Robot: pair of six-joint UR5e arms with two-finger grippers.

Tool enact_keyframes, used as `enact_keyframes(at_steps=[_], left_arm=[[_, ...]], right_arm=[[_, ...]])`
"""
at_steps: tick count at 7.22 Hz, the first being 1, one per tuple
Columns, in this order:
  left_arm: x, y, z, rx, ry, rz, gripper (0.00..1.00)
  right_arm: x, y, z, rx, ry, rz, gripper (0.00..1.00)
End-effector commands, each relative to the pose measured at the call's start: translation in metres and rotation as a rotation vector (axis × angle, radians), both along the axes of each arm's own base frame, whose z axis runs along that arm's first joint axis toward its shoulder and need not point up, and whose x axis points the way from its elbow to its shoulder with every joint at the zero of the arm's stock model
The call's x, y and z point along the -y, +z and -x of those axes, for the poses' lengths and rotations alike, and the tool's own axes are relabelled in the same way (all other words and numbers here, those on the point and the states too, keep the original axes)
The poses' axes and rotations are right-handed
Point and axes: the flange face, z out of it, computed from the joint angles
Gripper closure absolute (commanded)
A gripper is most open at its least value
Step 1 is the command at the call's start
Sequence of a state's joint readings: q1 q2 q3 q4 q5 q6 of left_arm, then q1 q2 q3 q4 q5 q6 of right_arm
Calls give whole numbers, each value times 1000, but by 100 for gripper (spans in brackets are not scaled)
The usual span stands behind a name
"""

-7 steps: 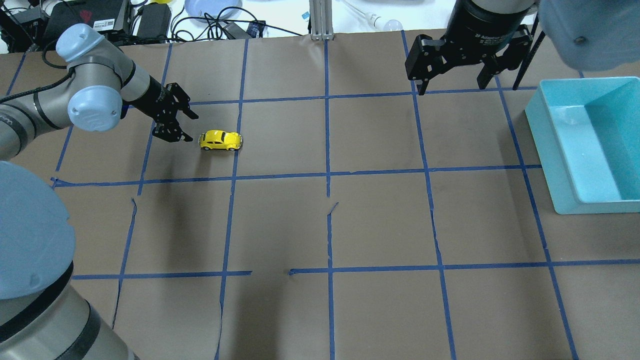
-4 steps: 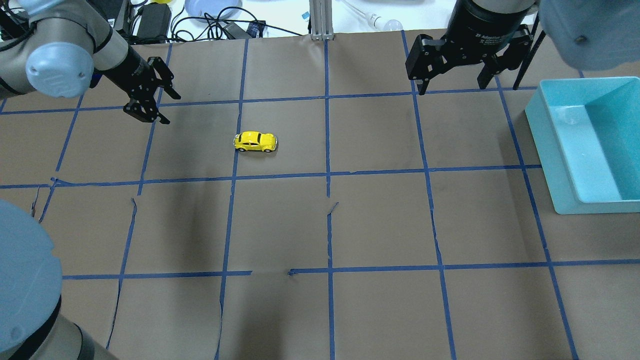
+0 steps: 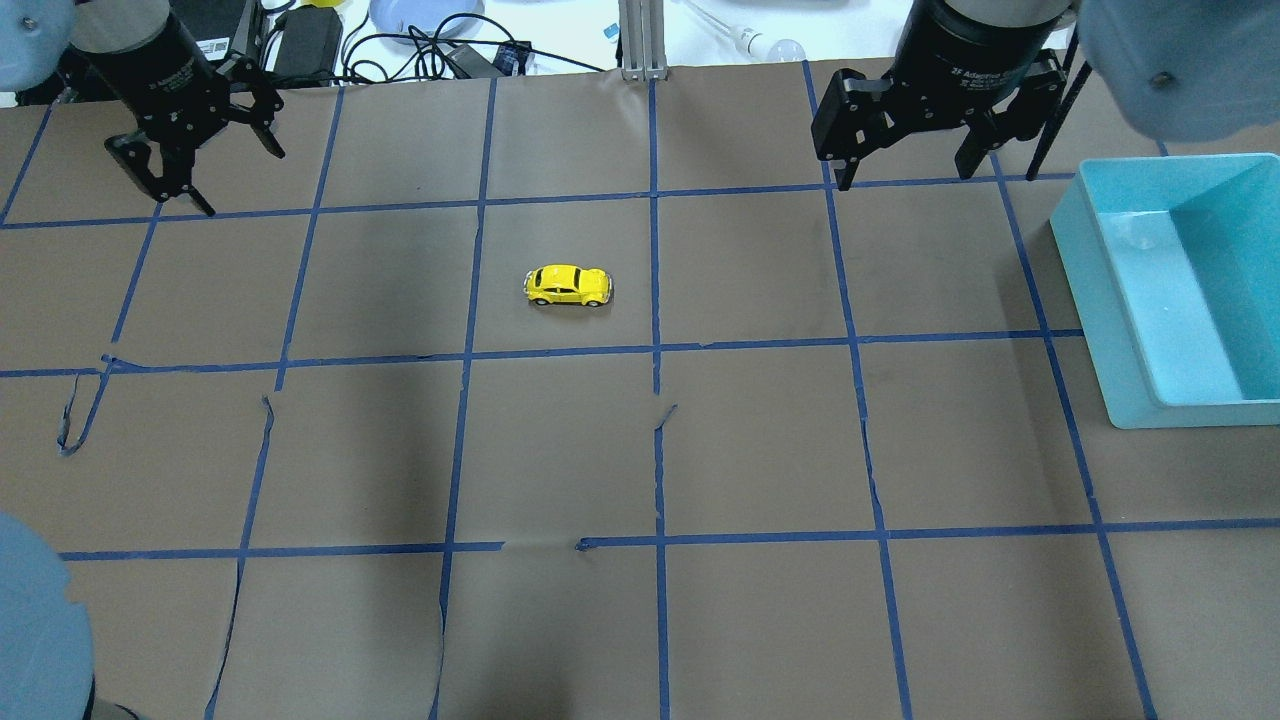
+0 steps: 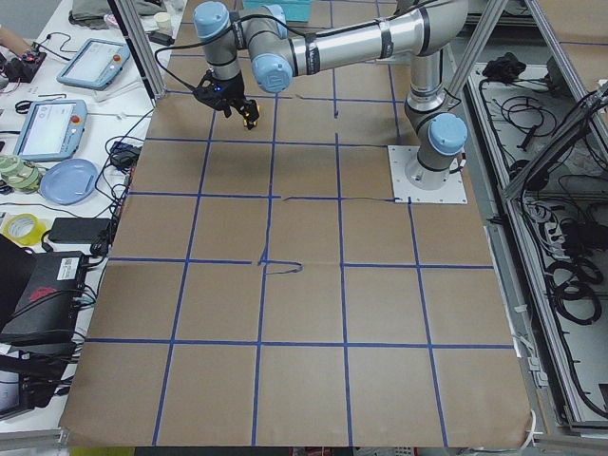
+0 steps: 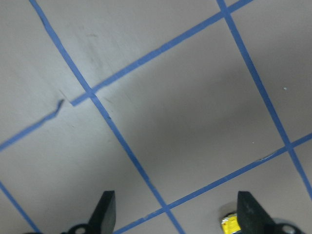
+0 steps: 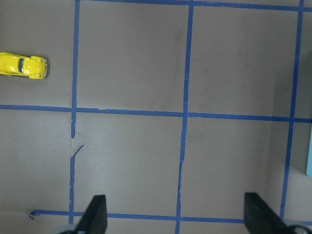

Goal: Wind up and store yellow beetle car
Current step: 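Release the car and raise the left gripper away, then reach the right gripper to the yellow car and grasp it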

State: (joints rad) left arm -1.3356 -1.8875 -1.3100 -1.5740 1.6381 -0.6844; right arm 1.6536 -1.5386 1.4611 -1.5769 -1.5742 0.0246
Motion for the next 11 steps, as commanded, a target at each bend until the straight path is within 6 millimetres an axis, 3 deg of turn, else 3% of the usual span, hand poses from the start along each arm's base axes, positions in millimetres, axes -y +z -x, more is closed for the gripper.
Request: enact_keyframes(at_steps=[1,3,4,6,7,8,9,10,11], left_arm=[[-6,12,-5,56,-75,-23,0],[-4,9,-6,57,-108,-24,0],[-5,19,-5,50,-280,-17,0],[-22,41,5,50,-417,-4,0],[-25,53,18,53,-431,21,0],[-34,59,48,34,-549,27,0],[-44,59,72,-10,-758,11,0],[-47,59,69,-14,-758,7,0],[-48,51,60,-24,-753,-9,0]], right_arm=[[0,0,1,-1,-2,-1,0],[0,0,1,-1,-2,-1,0],[0,0,1,-1,-2,-2,0],[0,0,1,-1,-2,-2,0],[-1,0,-1,0,3,-5,0],[4,-3,-3,2,57,0,0],[12,-9,-12,8,122,16,0],[30,-34,-33,5,181,10,0],[49,-64,-76,9,266,60,0]])
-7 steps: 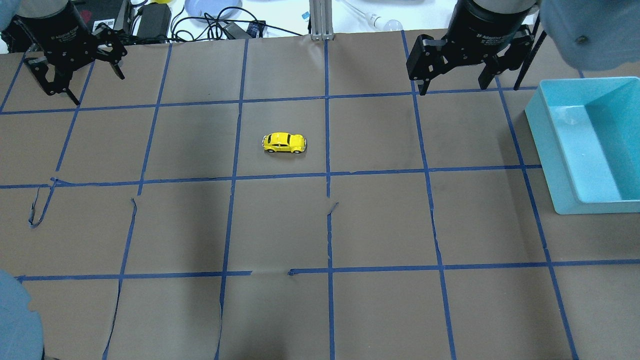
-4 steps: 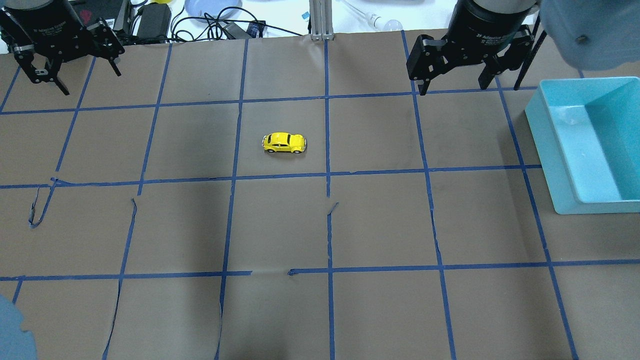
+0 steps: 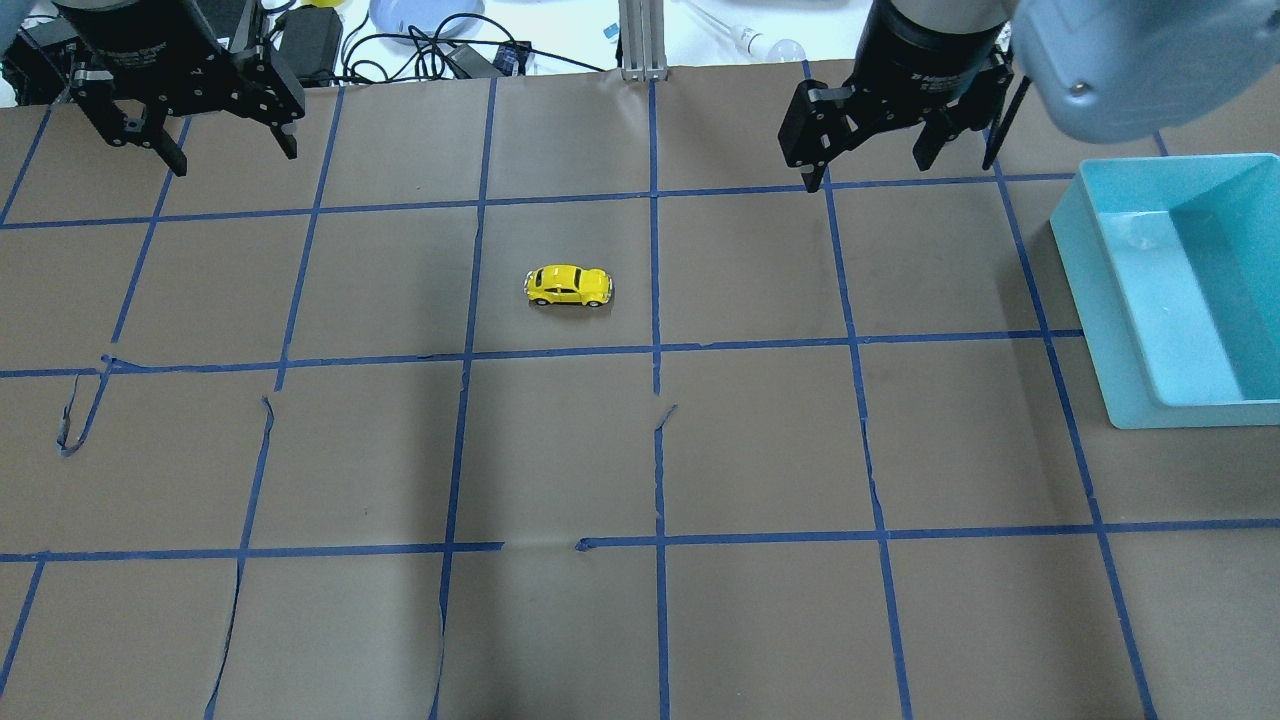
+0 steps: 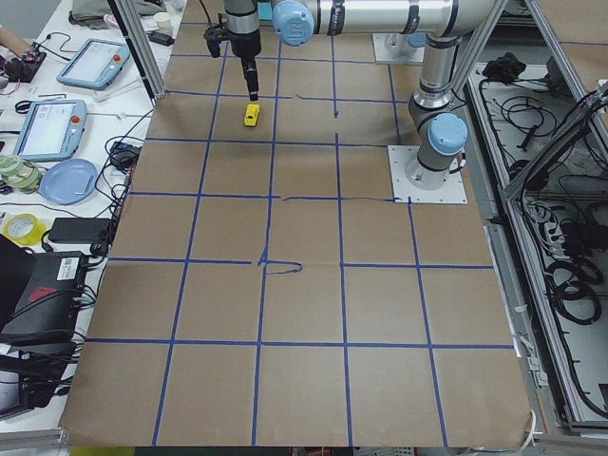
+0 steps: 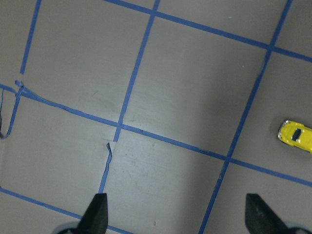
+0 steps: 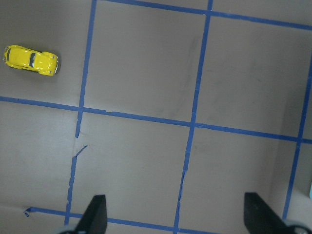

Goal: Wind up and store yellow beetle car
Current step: 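Reach the right gripper to the yellow car and grasp it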

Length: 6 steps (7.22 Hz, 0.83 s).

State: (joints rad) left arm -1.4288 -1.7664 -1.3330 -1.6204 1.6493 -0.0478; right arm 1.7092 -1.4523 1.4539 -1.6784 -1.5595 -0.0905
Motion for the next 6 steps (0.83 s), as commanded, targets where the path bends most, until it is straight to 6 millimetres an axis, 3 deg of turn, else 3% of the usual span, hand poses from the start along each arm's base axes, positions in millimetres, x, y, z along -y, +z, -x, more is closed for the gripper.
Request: enact_keyframes(at_steps=[1,2,3,4,6], left_arm=[[-5,-8,-15,-23,-18,-20,0],[-7,-5,-24,-26,-42,-18,0],[-8,-5,-29,-27,-71,-23,0],[-8,-5,-37,-28,-59,-23,0],[-7,-6,-50,-45,-32,-20,0]], right_arm=[[36,-69,-82,9,161,67,0],[48,-100,-113,7,273,106,0],[42,-132,-152,-9,453,88,0],[40,-148,-180,-6,527,125,0],[61,-207,-220,107,966,168,0]])
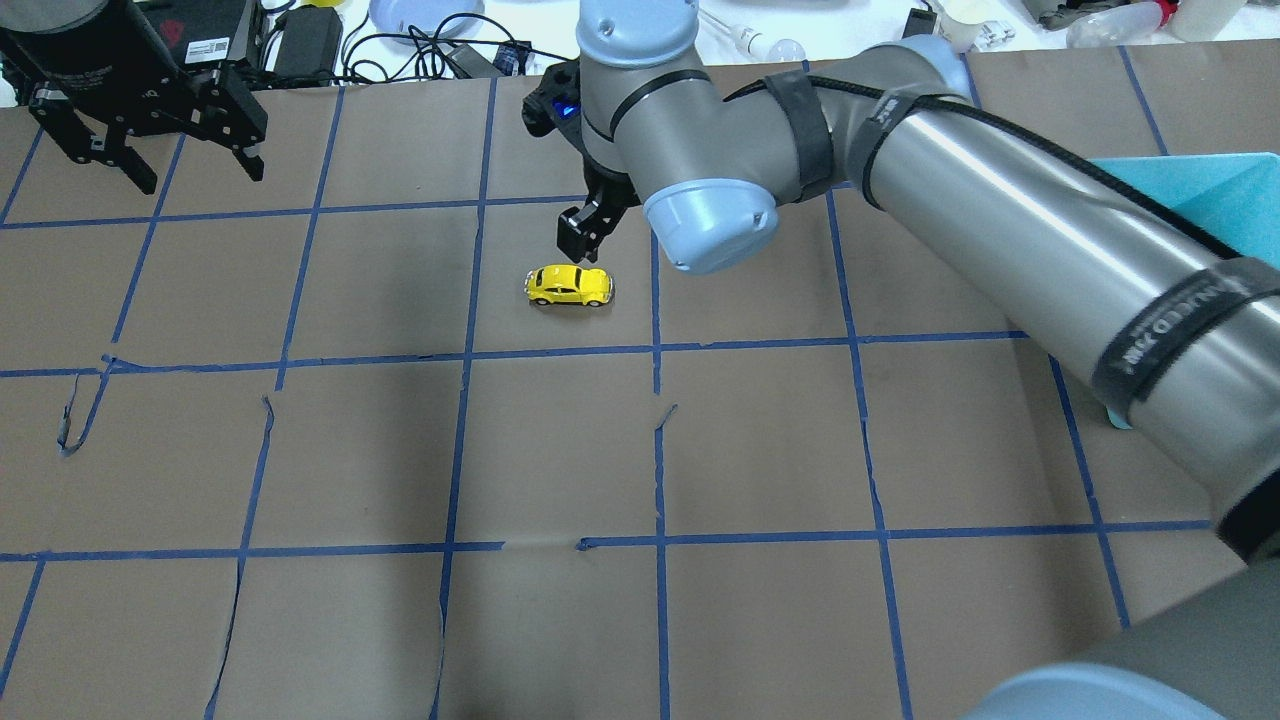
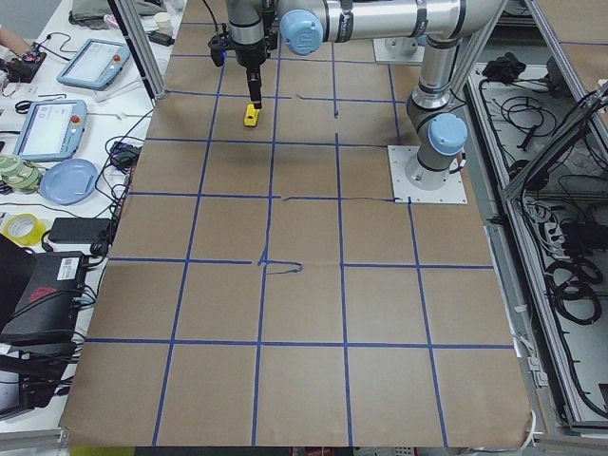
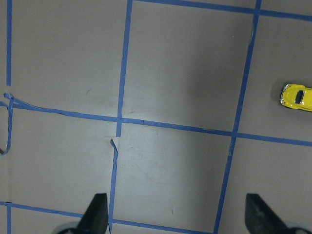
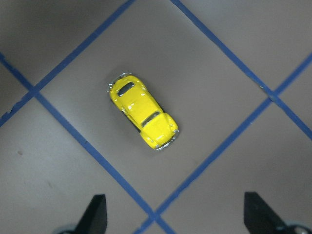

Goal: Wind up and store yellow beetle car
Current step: 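Reach the right gripper to the yellow car and grasp it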

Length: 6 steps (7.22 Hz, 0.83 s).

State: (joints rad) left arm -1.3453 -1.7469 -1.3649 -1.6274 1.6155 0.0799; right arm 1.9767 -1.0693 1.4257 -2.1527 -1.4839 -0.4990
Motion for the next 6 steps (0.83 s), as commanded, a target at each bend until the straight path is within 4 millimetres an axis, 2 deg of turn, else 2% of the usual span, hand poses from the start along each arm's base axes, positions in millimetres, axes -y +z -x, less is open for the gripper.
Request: enact_keyframes(at_steps=[1,3,5,6], left_arm=[[0,-3,-6,-9,11,-3,0],[-10,-20,-3,-14,10,-32,0],[-12,-18,-3,-13,11,-23,0],[-12,-19,-3,-6,25,-26,0]], right_arm=[[22,-53,-33,29,485,53,0],[39,-84,-39,-40,816,100,0],[50,-110,-41,-75,873,84,0],[54,-134,-39,-107,867,52,0]])
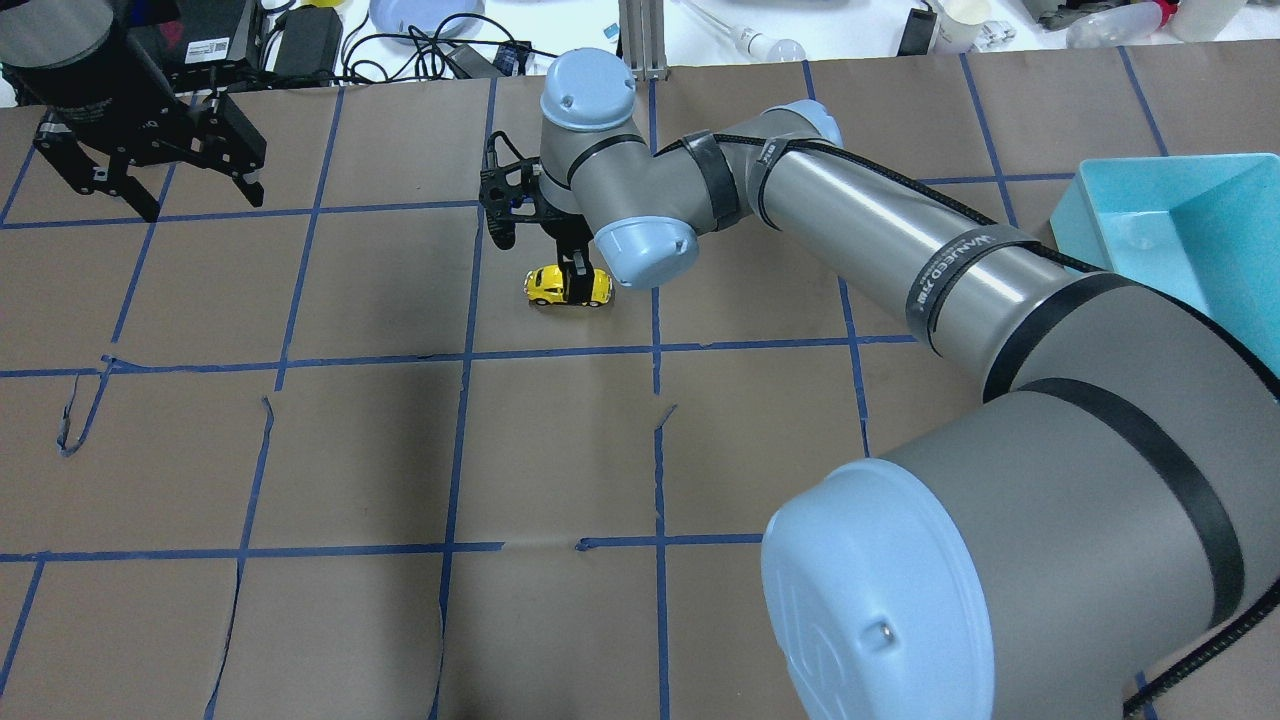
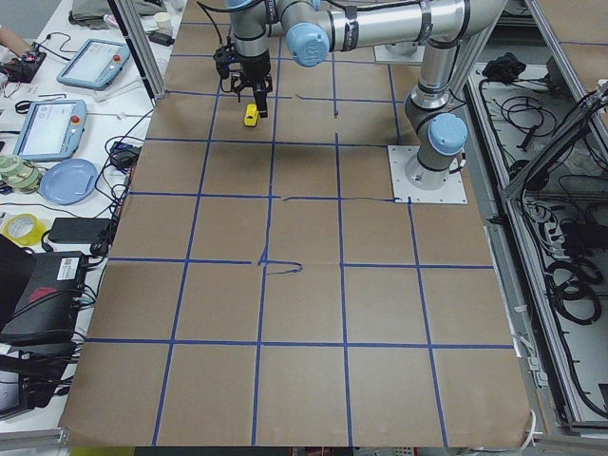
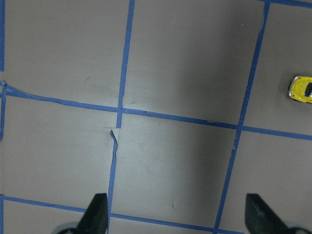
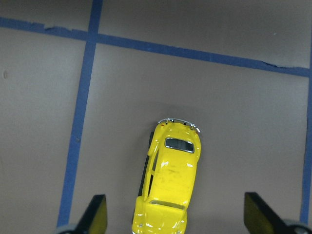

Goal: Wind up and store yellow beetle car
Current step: 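Reach the right gripper to the yellow car and grasp it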

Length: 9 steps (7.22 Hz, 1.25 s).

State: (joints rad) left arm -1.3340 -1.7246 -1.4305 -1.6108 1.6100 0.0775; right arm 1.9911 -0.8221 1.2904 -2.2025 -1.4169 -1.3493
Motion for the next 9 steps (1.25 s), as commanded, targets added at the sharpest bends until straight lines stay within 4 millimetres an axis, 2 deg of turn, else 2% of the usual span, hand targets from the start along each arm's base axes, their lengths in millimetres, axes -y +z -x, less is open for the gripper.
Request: enact_keyframes(at_steps=[1,2,3,4,5,6,7,8,9], left_arm=[[-1,0,-1,5,9,1,0],[-1,0,4,0,5,2,0],[-1,2,4,0,5,7,0],[0,2,6,-2,4,12,0],[0,0,9,-3,-1,9,0],[-1,-3,9,-4,-1,3,0],[-2,-4,10,-5,-3,0,0],[-2,-4,11,-5,-4,1,0],[-2,-3,11,-4,-3,4,0]], right_arm=[[6,-34,2,-58,6,-17,6],[6,-34,2,-59,0,-17,47],[6,-35,2,-61,-5,-19,71],[6,-28,3,-63,-7,-10,87],[7,-15,4,-56,-14,5,98],[6,-3,6,-50,-14,19,100],[12,22,23,-39,-41,42,100],[22,62,76,-55,-119,21,100],[26,91,143,-64,-237,-15,100]])
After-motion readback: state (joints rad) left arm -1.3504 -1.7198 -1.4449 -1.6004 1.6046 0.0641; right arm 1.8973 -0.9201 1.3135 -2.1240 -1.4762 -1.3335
